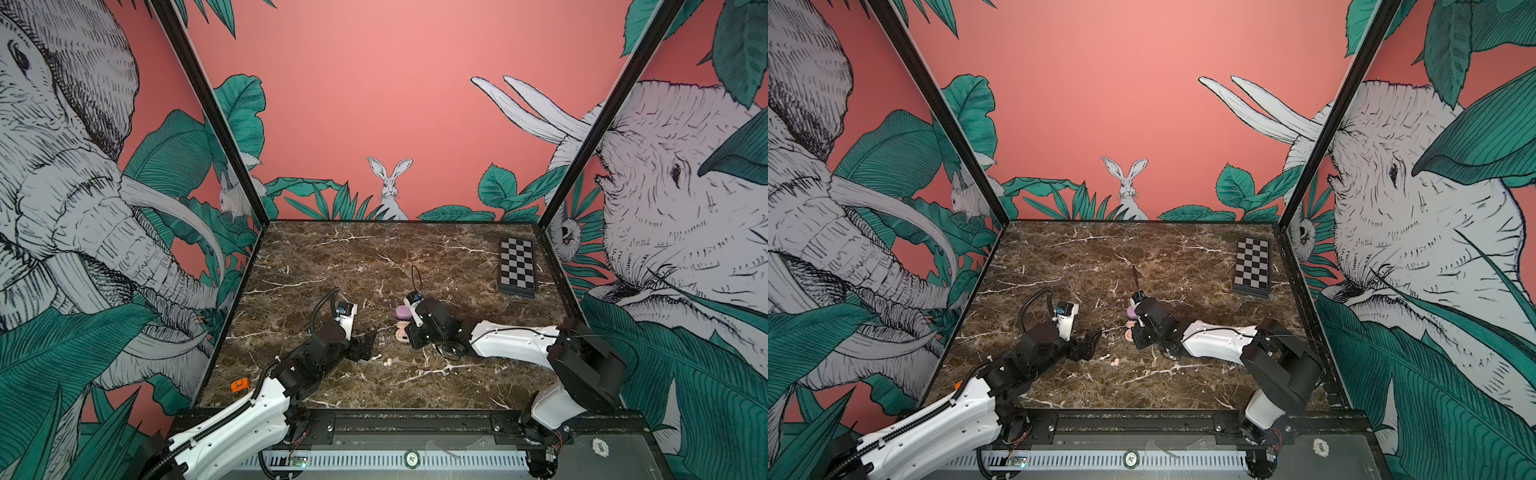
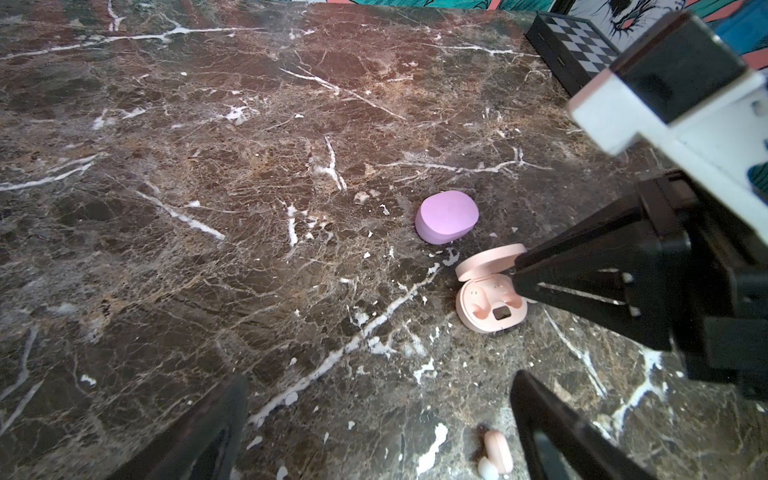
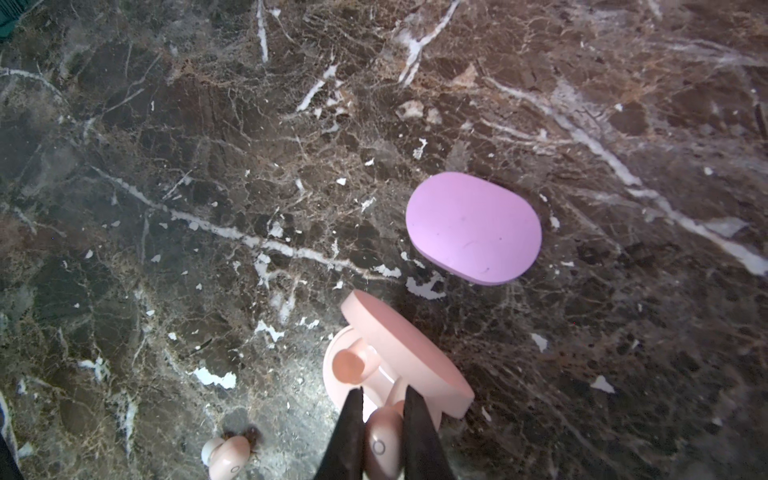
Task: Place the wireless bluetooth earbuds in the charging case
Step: 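Lower the pink earbud into an empty slot of the pink case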
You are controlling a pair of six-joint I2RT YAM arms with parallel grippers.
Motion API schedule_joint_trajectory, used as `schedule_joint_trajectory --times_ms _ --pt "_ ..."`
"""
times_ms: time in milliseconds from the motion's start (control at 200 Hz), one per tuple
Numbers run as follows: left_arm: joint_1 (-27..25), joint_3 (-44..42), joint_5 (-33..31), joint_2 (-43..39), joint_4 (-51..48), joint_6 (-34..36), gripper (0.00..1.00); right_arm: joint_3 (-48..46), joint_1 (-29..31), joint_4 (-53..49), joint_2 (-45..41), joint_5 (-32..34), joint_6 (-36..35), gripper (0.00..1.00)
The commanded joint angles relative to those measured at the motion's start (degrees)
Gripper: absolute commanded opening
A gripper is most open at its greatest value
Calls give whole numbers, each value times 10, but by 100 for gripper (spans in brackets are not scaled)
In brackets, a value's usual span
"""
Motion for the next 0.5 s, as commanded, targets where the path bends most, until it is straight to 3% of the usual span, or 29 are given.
schedule_joint_trajectory --times_ms 0,495 --pt "-2 0 -6 1 10 3 99 5 -4 23 19 -8 -8 13" --pt "-2 0 -7 5 12 2 99 -5 -7 42 29 -11 -4 13"
